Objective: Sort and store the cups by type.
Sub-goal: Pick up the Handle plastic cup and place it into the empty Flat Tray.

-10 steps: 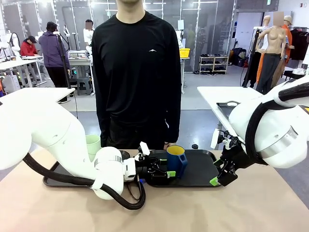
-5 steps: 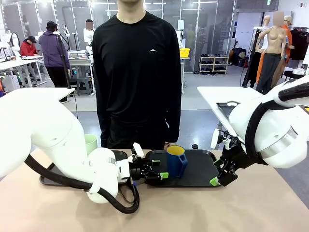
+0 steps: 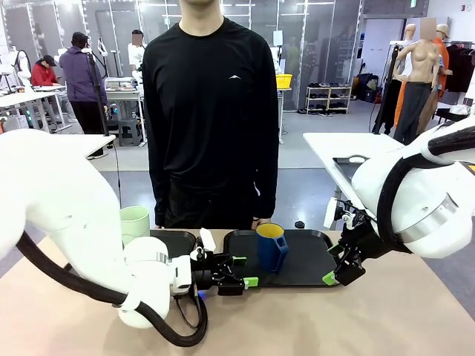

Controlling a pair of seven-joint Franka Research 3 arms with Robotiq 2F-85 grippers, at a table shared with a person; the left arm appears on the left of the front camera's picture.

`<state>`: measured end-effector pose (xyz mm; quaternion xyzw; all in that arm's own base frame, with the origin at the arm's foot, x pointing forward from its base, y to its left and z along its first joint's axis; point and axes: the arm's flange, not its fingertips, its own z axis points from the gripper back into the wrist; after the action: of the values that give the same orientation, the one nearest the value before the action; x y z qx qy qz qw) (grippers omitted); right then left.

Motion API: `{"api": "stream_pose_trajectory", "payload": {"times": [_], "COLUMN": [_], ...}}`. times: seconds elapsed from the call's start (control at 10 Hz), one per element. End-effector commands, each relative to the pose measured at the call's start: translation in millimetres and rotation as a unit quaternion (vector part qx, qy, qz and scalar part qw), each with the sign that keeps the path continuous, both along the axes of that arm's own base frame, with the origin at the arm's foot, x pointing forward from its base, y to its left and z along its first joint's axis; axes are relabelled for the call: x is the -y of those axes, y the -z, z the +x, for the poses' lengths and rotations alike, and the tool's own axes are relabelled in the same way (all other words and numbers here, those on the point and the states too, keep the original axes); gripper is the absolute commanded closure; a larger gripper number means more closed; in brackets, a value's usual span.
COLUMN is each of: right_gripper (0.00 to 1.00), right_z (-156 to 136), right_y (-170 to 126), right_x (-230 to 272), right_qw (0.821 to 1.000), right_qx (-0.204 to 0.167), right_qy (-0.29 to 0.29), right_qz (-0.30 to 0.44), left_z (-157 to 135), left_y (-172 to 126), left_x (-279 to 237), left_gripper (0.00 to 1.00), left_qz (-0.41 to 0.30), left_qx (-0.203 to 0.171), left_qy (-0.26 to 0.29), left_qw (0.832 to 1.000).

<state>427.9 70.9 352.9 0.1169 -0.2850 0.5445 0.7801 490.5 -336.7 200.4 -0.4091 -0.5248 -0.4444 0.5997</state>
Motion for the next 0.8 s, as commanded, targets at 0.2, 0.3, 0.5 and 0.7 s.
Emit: {"api": "stream_pose_trajectory", "payload": {"times": [0.2,0.3,0.5,0.7], "right_gripper": [0.0,0.0,0.0,0.0], "right_z": [0,0,0,0], "right_y": [2,2,2,2], "right_x": [1,1,1,1], "right_qw": [1.0,1.0,1.0,1.0], "right_qx": [0.0,0.0,0.0,0.0], "right_qy": [-0.002,-0.002,-0.002,-0.002], "right_qz": [-0.002,-0.002,-0.002,-0.002], "left_z": [-21,-24,-27,-15], "left_y": [-21,-24,-28,-28], "left_x": [-18,-19,-22,-14], "left_gripper": [0.0,0.0,0.0,0.0], "left_qz": [-0.026,-0.032,-0.042,-0.037], "left_qx": [0.052,0.045,0.031,0.019], "left_qy": [0.011,0.021,0.038,0.023], "left_qw": [0.998,0.998,0.998,0.999]}}
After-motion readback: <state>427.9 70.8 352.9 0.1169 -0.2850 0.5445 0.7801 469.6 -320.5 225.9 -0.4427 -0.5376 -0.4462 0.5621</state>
